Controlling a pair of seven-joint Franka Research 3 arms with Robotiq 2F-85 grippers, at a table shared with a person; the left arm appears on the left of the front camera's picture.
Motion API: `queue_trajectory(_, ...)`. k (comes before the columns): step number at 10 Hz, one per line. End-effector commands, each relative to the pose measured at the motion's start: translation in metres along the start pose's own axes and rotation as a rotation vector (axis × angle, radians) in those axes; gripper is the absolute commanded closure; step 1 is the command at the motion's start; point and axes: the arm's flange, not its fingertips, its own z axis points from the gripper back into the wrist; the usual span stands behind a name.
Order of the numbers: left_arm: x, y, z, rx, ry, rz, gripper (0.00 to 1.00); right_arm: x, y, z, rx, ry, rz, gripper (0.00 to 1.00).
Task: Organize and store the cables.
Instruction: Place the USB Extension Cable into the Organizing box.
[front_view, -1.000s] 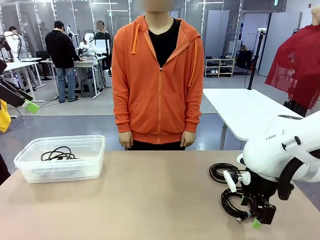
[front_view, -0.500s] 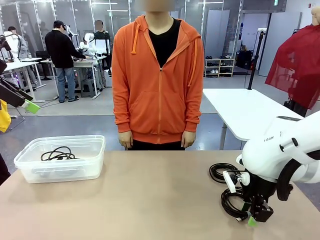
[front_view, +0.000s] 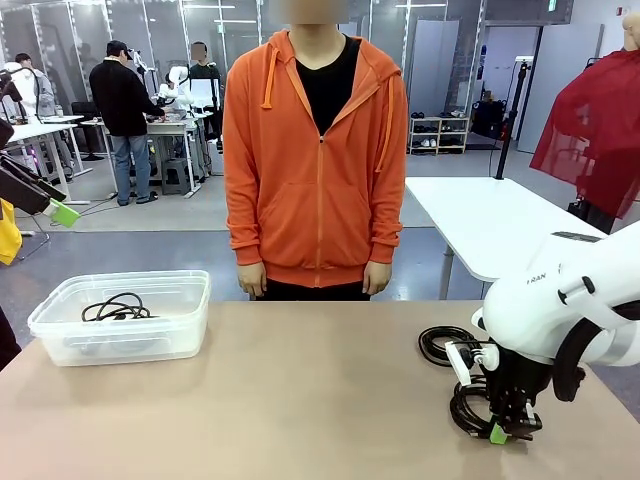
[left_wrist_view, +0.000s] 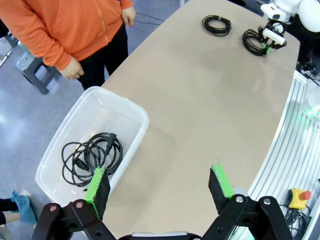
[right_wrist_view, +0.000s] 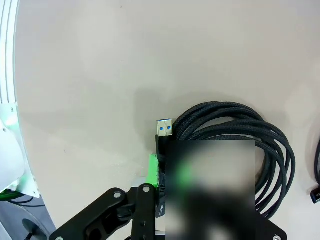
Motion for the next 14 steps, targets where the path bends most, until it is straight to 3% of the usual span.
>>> queue_trajectory(1, 0.001, -0.002, -0.001, 0.014, 0.014, 0.009, 0.00, 0.002, 0.007, 0.009, -0.021, 0.006, 0.005, 1.00)
queue_trajectory(5, 0.001, -0.002, -0.001, 0.014, 0.014, 0.009, 0.00, 0.043, 0.006, 0.103, 0.016, 0.038, -0.106, 1.00)
queue_trajectory(9, 0.001, -0.002, -0.001, 0.014, 0.014, 0.009, 0.00, 0.084, -0.005, 0.124, 0.032, 0.038, -0.184, 1.00)
queue_trajectory(14, 0.001, -0.002, -0.001, 0.014, 0.014, 0.009, 0.00, 0.210, -0.017, 0.116, 0.033, 0.051, -0.155, 1.00)
